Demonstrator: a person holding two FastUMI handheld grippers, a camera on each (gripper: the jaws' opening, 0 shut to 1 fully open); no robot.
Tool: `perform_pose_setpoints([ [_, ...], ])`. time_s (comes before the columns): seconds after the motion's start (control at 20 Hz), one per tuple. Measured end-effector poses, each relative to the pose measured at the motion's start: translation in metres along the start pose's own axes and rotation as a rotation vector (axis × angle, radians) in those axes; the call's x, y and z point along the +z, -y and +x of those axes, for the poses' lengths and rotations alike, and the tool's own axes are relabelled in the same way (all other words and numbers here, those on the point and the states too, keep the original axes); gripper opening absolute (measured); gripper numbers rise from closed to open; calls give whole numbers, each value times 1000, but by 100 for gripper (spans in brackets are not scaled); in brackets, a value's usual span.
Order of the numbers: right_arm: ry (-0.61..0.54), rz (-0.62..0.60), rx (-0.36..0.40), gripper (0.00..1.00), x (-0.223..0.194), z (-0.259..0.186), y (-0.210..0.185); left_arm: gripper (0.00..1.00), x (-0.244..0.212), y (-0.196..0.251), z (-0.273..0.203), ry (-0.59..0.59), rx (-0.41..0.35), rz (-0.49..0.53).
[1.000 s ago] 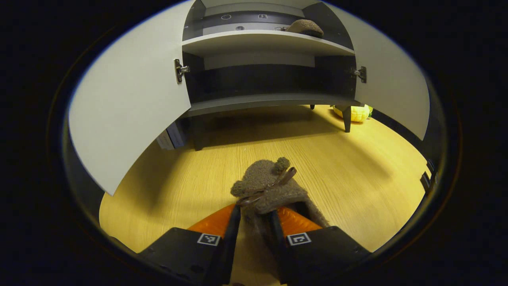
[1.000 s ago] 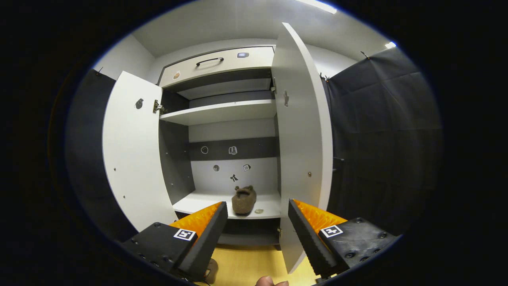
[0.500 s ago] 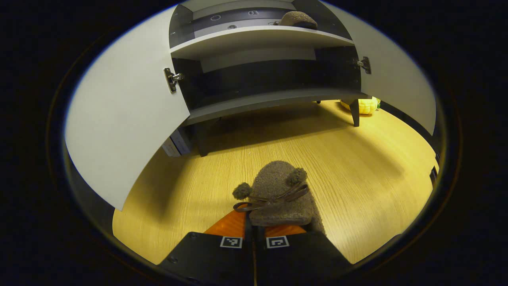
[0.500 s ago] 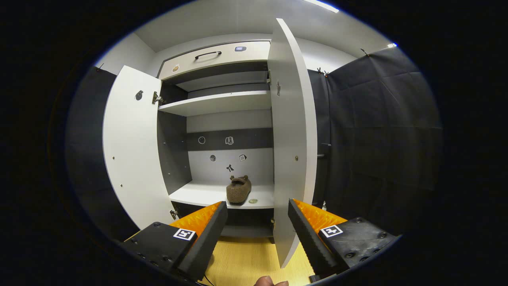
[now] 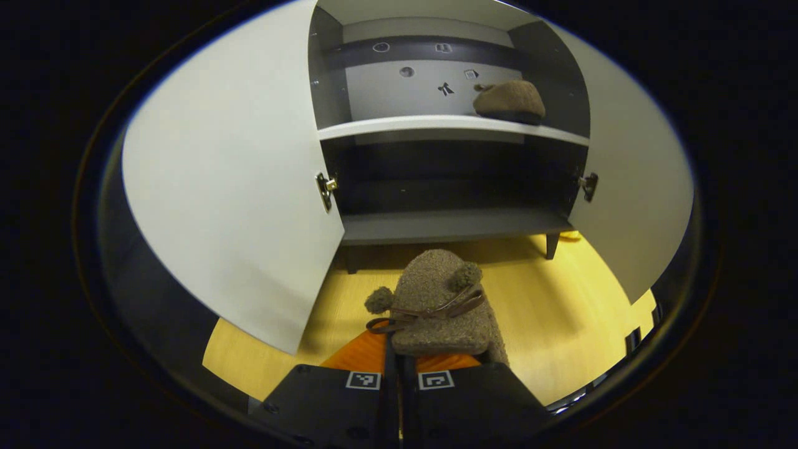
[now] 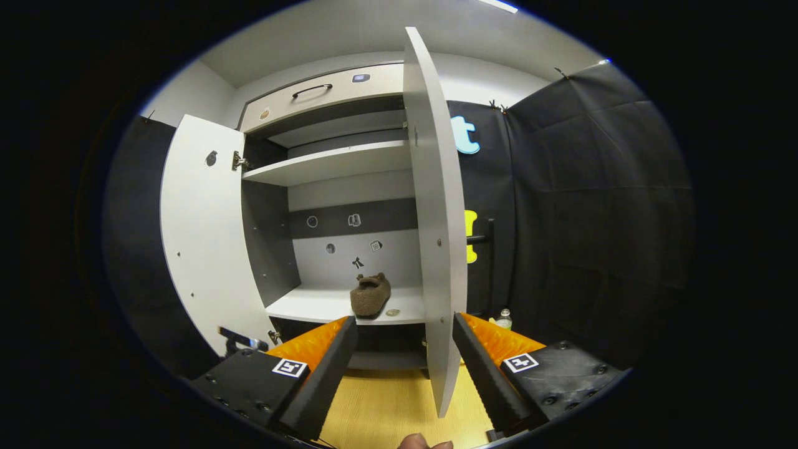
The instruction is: Grab one shoe with the right hand and put it into the shoe cabinet, grab the other shoe with the left hand and put it into the shoe cabinet; then close the right door with the right hand and the left door with the left hand.
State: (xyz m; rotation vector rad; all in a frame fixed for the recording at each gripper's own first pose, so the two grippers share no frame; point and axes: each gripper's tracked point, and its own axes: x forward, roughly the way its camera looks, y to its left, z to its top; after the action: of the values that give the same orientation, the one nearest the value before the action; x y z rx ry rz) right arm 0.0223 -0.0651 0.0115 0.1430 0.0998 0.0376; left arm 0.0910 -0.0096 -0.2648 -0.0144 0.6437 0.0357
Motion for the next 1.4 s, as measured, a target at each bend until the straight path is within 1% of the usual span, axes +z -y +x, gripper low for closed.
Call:
perform_pose_setpoints([
  [0.1, -11, 13, 1, 98, -3, -1, 6, 8, 35, 2, -16, 22, -4, -15],
  [0.3, -12, 9, -15, 98, -6, 0, 24, 8, 114, 12, -36, 86, -41, -43],
  [0.45, -1, 16, -30, 98, -5, -1, 38, 8, 170, 18, -40, 133, -46, -54],
  [0.65, -5, 27, -63, 98, -11, -3, 61, 7, 243, 26, -30, 218, -33, -28],
  [0.8, -14, 29, -89, 98, -15, -2, 80, 7, 280, 30, -6, 226, -30, -23],
  [0.95, -11, 29, -125, 98, -16, -2, 99, 7, 310, 30, 22, 227, -9, 12],
  [1.0, -10, 30, -134, 98, -17, -2, 103, 7, 317, 30, 32, 218, -13, 13],
  [1.1, -17, 32, -151, 98, -20, -2, 111, 7, 329, 34, 54, 193, -30, -18],
  [1.25, -12, 23, -179, 98, -21, -1, 121, 7, 350, 25, 91, 172, 14, 5],
  [1.4, -12, 7, -211, 98, -23, 2, 132, 7, 361, 25, 128, 147, 28, 19],
])
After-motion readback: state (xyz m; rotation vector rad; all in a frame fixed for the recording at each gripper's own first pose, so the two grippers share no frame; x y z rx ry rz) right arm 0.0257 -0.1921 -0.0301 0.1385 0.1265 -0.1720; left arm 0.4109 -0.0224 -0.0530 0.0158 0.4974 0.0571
